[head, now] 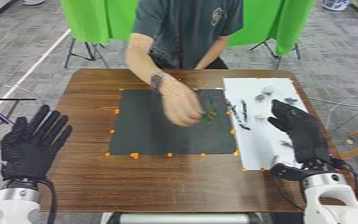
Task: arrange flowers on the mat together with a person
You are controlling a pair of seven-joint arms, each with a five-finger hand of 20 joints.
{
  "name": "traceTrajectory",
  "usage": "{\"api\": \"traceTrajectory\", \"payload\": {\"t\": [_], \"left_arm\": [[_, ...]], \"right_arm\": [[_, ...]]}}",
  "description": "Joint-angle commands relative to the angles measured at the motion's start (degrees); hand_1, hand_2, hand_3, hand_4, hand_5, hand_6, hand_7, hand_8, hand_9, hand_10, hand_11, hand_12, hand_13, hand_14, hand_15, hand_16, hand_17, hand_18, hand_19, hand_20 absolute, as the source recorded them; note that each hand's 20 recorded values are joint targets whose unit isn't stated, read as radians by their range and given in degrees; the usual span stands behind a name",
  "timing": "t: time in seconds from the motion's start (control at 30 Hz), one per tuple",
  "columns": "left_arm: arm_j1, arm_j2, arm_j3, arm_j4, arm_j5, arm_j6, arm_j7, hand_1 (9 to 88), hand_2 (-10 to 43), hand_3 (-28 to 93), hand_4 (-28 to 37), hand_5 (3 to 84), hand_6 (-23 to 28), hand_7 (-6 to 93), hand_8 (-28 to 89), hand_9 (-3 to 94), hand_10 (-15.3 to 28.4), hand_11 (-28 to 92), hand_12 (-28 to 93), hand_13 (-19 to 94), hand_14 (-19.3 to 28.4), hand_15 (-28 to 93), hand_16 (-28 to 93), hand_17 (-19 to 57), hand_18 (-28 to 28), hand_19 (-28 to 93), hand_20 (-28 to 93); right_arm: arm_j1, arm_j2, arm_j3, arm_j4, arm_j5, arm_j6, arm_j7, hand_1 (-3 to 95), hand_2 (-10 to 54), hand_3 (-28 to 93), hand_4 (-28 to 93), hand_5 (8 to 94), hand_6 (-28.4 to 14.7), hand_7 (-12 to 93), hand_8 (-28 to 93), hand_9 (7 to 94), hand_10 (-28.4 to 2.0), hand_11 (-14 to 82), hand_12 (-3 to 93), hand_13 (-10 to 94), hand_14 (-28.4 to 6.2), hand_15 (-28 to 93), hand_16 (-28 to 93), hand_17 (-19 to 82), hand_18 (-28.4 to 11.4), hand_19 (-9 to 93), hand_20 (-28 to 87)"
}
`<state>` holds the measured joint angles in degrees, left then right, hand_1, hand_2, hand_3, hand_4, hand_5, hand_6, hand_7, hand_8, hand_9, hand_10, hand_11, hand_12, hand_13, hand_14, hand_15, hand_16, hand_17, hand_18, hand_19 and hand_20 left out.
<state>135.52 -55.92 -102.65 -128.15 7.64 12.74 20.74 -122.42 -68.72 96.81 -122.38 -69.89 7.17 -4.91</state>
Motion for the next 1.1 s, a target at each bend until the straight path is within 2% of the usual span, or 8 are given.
{"api": "traceTrajectory", "payload": {"t": [0.03,0.1,0.13,0.2,0.27,0.63,1.1], "left_arm": [[0.3,-0.40,-0.27,-0.11,0.99,2.45,-2.93,27.0,12.1,72,-28.3,44.1,6.2,8.6,-9,39.2,13.1,12,7,30,12.4,15,-4,-1.3,12.0,24,12],[0.6,-0.30,-0.27,-0.05,-0.18,1.36,-2.21,27.1,12.4,72,-28.3,44.2,6.3,8.7,-9,39.2,13.1,13,7,31,12.4,15,-4,-1.4,12.2,24,12],[0.5,-0.35,-0.26,-0.05,-0.31,1.34,-2.27,27.1,12.5,72,-28.3,44.2,6.3,8.6,-9,39.2,13.1,13,7,31,12.4,16,-4,-1.4,12.3,24,12],[0.5,-0.19,-0.14,0.03,-0.05,1.34,-2.10,27.1,12.5,72,-28.3,44.3,6.4,8.5,-9,39.2,13.1,13,7,31,12.5,16,-4,-1.6,12.4,24,12],[0.6,-0.14,-0.16,0.03,-0.50,1.13,-1.82,27.1,12.5,72,-28.3,44.2,6.4,8.6,-9,39.2,13.1,13,7,31,12.5,16,-4,-1.6,12.4,24,12],[0.8,-0.08,-0.03,0.07,-0.49,0.87,-1.53,27.1,12.5,72,-28.3,44.1,6.3,8.6,-9,39.2,13.2,13,7,31,12.5,16,-4,-1.6,12.3,24,12],[1.6,-0.11,-0.32,-0.24,-0.82,1.11,-0.45,27.2,12.4,72,-28.3,44.2,6.3,8.6,-9,39.2,13.2,13,7,31,12.5,16,-4,-1.6,12.3,24,12]], "right_arm": [[0.6,0.7,-1.1,0.1,-0.5,1.3,0.1,15.6,9.2,83,-26,45.2,-7.5,12,-12,36.1,-15.1,7.3,9.0,26,-12.7,12,8,7,-15.9,38,6],[0.7,0.6,-1.2,0.1,-0.5,1.1,0.2,15.6,9.3,83,-26,45.1,-7.5,12,-12,36.0,-15.2,7.3,9.0,26,-12.8,12,8,7,-16.0,39,6],[0.7,0.6,-1.2,0.1,-0.7,1.1,0.2,15.6,9.3,82,-26,45.1,-7.4,12,-12,36.0,-15.2,7.3,9.0,26,-12.9,12,8,7,-16.1,39,6],[0.8,0.5,-1.3,0.2,-0.7,1.3,0.3,15.5,9.4,82,-26,45.0,-7.4,12,-12,35.8,-15.2,7.2,9.0,26,-13.0,12,8,7,-16.2,39,6],[0.9,0.6,-1.5,0.2,-0.7,1.3,0.4,15.5,9.4,82,-26,44.9,-7.3,12,-12,35.8,-15.2,7.2,9.0,26,-13.0,12,8,7,-16.2,39,6],[1.6,1.2,-2.4,0.3,-1.1,2.0,0.7,15.4,9.3,83,-26,45.0,-7.3,12,-12,35.8,-15.1,7.4,9.1,26,-13.1,12,8,7,-16.4,39,6],[2.9,6.9,-5.6,1.0,1.2,8.1,-0.8,18.8,5.6,81,-25,44.8,-7.8,12,-12,35.4,-15.6,7.6,9.2,25,-13.3,13,8,8,-15.3,39,6]]}}
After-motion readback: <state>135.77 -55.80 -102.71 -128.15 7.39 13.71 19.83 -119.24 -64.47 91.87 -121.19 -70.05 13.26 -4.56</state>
